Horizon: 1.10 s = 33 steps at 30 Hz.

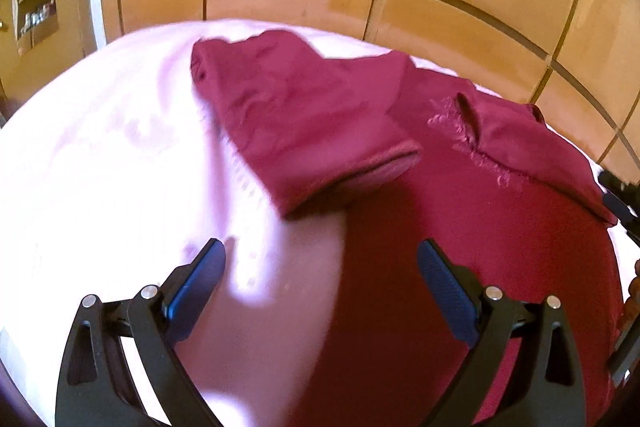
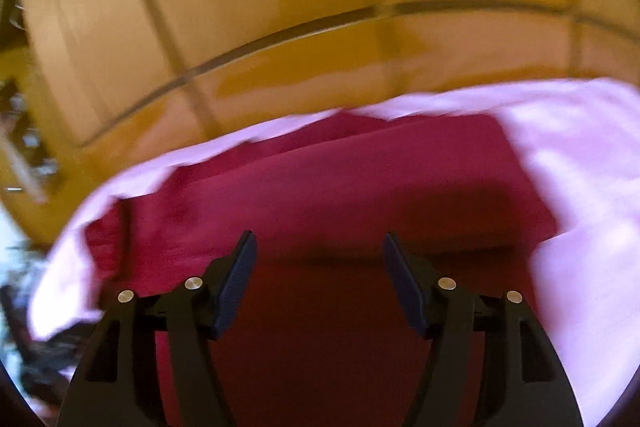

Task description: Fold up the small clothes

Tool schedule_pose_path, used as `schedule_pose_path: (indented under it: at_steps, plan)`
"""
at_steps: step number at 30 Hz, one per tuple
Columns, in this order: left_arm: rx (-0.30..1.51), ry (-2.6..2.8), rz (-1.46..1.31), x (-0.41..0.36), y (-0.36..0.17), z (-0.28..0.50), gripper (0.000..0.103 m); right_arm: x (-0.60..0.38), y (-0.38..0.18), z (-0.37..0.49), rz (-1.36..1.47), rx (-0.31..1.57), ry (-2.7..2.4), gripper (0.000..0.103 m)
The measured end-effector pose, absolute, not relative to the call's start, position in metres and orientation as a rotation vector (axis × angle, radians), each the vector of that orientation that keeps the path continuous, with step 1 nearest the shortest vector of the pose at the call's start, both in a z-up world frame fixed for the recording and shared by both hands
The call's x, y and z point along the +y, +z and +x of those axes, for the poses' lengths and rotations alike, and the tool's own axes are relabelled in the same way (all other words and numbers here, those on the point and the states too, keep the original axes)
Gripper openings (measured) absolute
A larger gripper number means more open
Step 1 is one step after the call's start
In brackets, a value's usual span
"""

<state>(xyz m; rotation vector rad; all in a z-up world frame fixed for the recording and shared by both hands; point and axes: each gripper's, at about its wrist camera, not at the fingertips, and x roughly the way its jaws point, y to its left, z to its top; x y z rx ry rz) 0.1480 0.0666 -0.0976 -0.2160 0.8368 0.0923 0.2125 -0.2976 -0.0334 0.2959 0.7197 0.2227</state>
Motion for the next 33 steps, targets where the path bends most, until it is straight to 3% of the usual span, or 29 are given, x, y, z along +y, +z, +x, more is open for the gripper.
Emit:
schedule_pose_path:
  at_steps: [16, 18, 20, 21, 33]
  plan:
    - [0.824, 0.202, -0.091, 0.061, -0.111, 0.138, 0.097, -0.109, -0.064, 0.262, 0.306, 0.973, 0.679, 0.063]
    - [0.826, 0.202, -0.09, 0.062, -0.112, 0.138, 0.098, -0.099, -0.074, 0.268, 0.301, 1.007, 0.694, 0.05]
    - [0.832, 0.2, -0.086, 0.064, -0.114, 0.137, 0.098, -0.09, -0.084, 0.272, 0.307, 1.043, 0.71, 0.018]
    - [0.831, 0.197, -0.088, 0.065, -0.114, 0.136, 0.098, -0.088, -0.087, 0.272, 0.318, 1.048, 0.726, 0.01]
    - [0.836, 0.194, -0.087, 0.066, -0.112, 0.135, 0.099, -0.208, -0.042, 0.246, 0.4, 0.846, 0.548, 0.006]
